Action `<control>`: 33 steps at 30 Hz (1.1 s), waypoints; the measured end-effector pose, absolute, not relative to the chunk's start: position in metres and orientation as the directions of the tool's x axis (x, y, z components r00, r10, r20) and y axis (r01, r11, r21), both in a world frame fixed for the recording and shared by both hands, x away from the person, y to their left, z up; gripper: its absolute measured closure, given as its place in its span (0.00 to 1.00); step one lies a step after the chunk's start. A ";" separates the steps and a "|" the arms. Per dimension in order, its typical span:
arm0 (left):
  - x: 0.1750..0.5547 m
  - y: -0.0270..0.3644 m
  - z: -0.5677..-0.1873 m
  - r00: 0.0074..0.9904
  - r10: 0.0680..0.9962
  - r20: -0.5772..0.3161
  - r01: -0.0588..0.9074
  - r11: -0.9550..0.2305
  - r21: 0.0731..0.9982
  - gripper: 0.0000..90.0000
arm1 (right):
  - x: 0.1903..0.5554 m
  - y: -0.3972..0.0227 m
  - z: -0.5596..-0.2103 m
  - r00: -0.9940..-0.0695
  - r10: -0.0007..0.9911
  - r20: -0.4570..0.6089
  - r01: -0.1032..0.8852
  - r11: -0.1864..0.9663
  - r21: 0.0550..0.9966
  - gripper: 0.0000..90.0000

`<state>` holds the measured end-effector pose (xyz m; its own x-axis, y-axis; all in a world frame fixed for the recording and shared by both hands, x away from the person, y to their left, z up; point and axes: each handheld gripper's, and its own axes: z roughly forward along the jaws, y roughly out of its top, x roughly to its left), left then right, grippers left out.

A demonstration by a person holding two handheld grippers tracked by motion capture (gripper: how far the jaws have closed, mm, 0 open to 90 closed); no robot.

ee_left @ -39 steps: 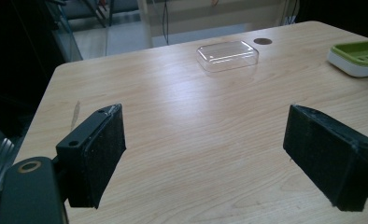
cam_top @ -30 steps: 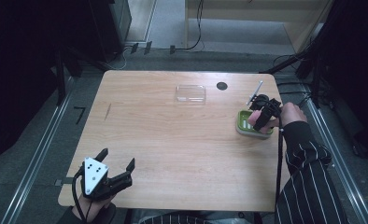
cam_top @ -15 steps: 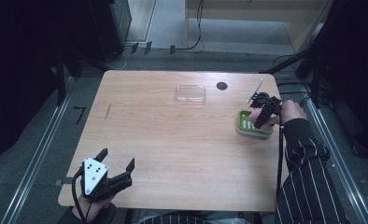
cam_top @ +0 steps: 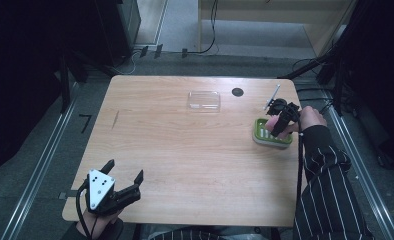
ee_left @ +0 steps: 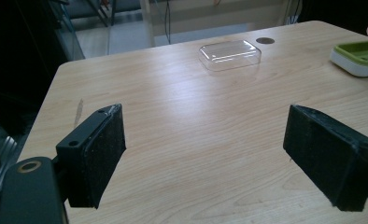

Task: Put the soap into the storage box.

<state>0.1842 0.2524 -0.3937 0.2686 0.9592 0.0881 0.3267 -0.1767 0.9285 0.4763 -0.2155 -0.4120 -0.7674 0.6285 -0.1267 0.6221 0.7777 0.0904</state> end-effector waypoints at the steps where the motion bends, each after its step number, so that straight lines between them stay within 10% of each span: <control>1: 0.184 0.253 -0.394 0.268 0.959 0.088 0.327 -0.177 0.928 0.15 | 0.477 -0.216 -0.413 -0.767 0.629 -0.129 0.622 0.777 0.091 0.43; 33: 0.179 0.257 -0.393 0.250 0.964 0.089 0.331 -0.171 0.928 0.15 | 0.489 -0.212 -0.435 -0.789 0.601 -0.125 0.599 0.799 0.055 0.43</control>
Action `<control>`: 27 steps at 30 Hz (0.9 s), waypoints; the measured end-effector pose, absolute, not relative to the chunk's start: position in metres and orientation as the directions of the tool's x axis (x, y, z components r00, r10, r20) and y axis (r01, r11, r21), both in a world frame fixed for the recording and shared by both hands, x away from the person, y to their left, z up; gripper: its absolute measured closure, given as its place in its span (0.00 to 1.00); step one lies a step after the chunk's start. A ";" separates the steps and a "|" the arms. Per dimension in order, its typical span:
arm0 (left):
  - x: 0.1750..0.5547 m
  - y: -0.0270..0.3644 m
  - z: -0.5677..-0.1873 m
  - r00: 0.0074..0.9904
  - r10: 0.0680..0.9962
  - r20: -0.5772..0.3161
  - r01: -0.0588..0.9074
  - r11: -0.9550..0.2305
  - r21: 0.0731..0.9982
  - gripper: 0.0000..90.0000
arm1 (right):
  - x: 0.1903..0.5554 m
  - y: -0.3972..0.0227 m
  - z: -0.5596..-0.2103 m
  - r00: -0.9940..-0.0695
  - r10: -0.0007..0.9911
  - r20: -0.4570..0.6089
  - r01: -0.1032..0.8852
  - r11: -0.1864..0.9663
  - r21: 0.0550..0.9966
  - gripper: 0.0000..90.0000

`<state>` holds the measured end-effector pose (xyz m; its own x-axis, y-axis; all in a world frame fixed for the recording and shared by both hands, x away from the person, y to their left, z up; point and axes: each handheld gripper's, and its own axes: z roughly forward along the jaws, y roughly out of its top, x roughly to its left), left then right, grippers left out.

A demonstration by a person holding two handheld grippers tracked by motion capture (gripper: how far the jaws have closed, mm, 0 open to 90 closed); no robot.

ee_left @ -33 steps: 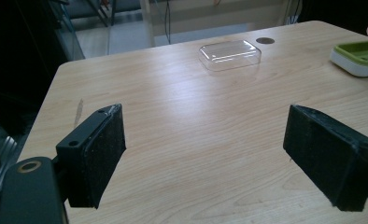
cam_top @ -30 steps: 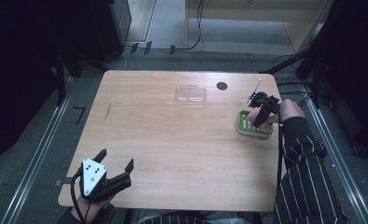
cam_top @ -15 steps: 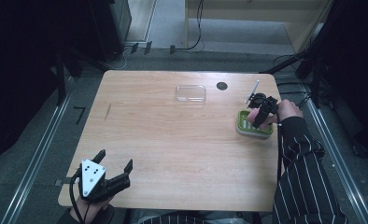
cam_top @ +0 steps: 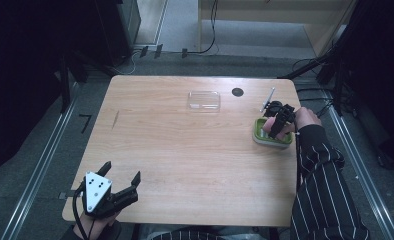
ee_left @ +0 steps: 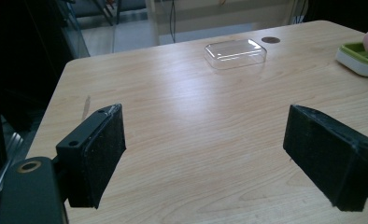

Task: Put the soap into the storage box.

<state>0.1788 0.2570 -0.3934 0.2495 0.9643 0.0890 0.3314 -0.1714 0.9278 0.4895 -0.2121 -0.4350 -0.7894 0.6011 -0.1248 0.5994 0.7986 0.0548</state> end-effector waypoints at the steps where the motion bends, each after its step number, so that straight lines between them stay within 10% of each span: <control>1: 0.179 0.257 -0.393 0.249 0.964 0.089 0.331 -0.171 0.928 0.15 | 0.490 -0.212 -0.435 -0.789 0.602 -0.123 0.600 0.798 0.055 0.43; 27: 0.177 0.259 -0.393 0.240 0.967 0.088 0.332 -0.167 0.928 0.15 | 0.493 -0.210 -0.445 -0.812 0.575 -0.106 0.574 0.818 0.038 0.43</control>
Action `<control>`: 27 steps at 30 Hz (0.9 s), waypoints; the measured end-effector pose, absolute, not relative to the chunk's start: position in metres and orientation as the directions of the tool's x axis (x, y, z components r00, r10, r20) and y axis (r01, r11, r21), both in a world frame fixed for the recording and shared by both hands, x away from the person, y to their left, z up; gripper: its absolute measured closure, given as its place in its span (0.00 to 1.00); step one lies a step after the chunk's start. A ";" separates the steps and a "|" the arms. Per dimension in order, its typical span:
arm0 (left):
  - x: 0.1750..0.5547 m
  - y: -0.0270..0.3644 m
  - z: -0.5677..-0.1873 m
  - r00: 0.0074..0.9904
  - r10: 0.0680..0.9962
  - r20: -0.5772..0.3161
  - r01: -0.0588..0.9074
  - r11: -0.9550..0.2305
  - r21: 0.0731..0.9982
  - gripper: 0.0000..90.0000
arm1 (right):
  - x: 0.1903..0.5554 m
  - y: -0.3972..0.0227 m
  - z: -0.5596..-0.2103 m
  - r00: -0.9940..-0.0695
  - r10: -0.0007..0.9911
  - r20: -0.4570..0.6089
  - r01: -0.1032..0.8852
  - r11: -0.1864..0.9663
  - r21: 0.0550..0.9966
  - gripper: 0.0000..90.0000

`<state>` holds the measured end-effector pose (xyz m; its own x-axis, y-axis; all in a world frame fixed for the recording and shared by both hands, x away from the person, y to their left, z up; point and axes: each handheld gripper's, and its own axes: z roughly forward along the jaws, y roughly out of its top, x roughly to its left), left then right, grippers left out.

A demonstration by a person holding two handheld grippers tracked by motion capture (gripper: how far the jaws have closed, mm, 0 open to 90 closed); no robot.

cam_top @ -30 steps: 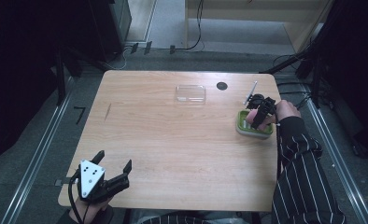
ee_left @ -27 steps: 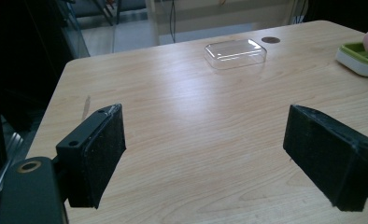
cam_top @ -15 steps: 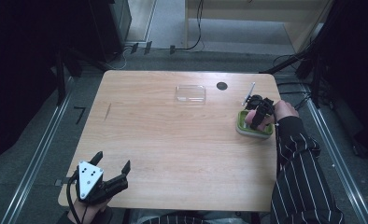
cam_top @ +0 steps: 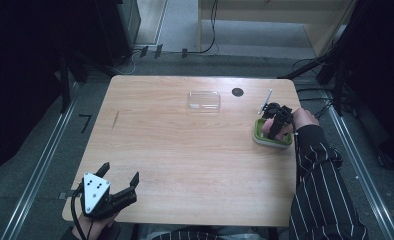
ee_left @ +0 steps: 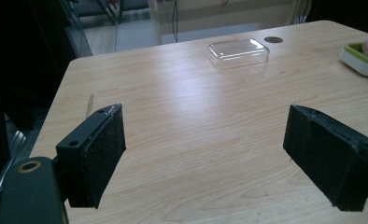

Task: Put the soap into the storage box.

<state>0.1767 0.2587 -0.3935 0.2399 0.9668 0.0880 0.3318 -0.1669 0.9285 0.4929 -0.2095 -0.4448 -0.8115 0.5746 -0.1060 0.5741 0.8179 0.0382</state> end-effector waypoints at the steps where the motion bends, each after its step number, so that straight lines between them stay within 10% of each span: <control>1: 0.177 0.259 -0.394 0.240 0.967 0.088 0.332 -0.167 0.928 0.15 | 0.493 -0.209 -0.445 -0.813 0.572 -0.106 0.572 0.819 0.037 0.43; 27: 0.178 0.258 -0.393 0.243 0.966 0.090 0.332 -0.170 0.928 0.15 | 0.491 -0.208 -0.448 -0.827 0.553 -0.100 0.552 0.833 0.042 0.42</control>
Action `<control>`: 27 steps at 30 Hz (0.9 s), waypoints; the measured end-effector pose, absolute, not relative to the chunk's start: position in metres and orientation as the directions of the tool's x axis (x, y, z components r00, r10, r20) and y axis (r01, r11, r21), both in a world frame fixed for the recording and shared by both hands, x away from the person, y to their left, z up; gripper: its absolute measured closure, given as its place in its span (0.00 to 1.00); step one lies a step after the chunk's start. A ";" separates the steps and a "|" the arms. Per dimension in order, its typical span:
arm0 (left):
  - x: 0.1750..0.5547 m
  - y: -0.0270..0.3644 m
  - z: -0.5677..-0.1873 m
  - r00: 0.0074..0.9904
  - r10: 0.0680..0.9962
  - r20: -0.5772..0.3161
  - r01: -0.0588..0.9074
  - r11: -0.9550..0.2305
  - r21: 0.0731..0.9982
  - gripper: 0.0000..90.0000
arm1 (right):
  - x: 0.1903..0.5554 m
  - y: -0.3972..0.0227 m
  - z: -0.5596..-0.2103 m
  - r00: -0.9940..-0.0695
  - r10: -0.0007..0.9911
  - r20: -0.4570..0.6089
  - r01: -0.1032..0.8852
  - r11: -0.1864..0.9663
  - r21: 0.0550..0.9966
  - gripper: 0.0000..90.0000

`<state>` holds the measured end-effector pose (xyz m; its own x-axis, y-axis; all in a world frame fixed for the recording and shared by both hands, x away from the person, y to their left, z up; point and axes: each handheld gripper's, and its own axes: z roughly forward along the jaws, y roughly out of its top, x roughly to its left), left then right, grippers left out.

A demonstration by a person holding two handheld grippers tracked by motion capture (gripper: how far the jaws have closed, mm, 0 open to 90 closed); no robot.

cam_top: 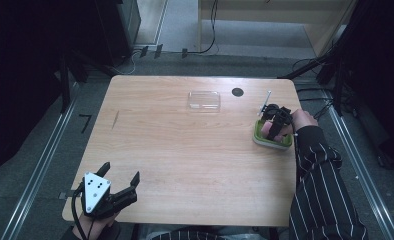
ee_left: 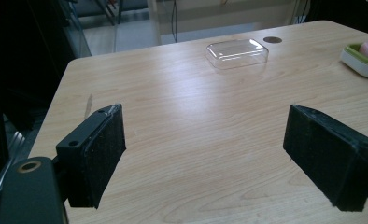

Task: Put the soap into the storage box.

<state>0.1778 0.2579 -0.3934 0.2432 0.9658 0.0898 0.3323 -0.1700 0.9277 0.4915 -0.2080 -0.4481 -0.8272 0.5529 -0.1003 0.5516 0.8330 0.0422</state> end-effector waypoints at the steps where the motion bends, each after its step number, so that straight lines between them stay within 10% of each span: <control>1: 0.178 0.258 -0.393 0.244 0.966 0.089 0.333 -0.170 0.928 0.15 | 0.491 -0.208 -0.447 -0.828 0.551 -0.100 0.550 0.834 0.040 0.42; 27: 0.178 0.257 -0.393 0.251 0.964 0.091 0.328 -0.174 0.928 0.15 | 0.468 -0.205 -0.417 -0.721 0.687 -0.088 0.683 0.726 0.082 0.09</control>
